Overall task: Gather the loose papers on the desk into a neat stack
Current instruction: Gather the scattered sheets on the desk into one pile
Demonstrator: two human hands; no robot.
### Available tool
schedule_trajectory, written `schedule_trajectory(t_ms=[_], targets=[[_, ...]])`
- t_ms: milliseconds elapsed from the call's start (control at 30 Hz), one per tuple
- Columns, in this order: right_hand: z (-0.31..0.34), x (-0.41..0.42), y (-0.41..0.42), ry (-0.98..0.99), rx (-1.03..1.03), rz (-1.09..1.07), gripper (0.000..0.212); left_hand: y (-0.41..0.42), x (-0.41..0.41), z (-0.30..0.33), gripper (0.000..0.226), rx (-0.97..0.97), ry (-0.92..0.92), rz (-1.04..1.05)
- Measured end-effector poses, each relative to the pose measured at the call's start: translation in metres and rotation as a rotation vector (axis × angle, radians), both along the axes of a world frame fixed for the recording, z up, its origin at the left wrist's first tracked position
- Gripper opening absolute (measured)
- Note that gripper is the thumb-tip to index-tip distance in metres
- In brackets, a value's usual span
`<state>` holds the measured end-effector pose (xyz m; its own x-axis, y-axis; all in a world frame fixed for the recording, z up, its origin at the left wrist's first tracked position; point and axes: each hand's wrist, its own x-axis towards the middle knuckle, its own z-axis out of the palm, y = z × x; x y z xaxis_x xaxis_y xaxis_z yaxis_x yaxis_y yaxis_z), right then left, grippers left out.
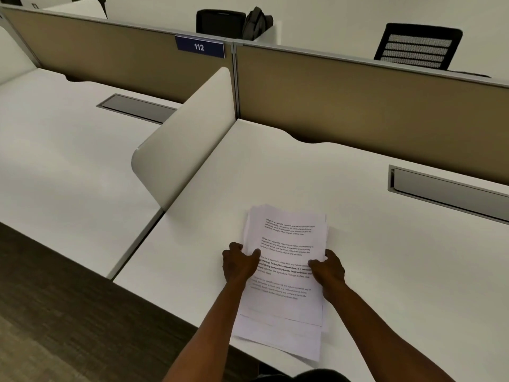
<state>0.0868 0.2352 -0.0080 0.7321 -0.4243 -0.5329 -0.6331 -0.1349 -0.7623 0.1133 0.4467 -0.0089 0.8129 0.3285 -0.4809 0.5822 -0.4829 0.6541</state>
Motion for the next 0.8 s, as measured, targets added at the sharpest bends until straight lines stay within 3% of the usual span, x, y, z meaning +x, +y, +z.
schedule_trajectory(t_ms=[200,333,433,633,800], targets=[[-0.012,-0.005,-0.011,0.007,0.051,-0.118,0.05,0.02,0.013,-0.004,0.071,-0.369,0.113,0.026],[-0.014,-0.002,-0.008,-0.008,0.164,-0.092,0.048,0.021,0.009,-0.003,0.053,-0.614,0.158,-0.04],[-0.011,0.001,-0.005,-0.015,0.194,-0.061,0.045,0.017,0.008,-0.005,0.049,-0.653,0.132,-0.057],[-0.002,-0.003,-0.011,-0.075,0.028,-0.019,0.043,0.002,0.004,0.004,0.042,-0.639,-0.039,-0.147],[0.024,0.0,-0.043,-0.193,0.382,-0.114,0.046,-0.003,0.007,0.032,0.036,-0.797,-0.121,-0.261]])
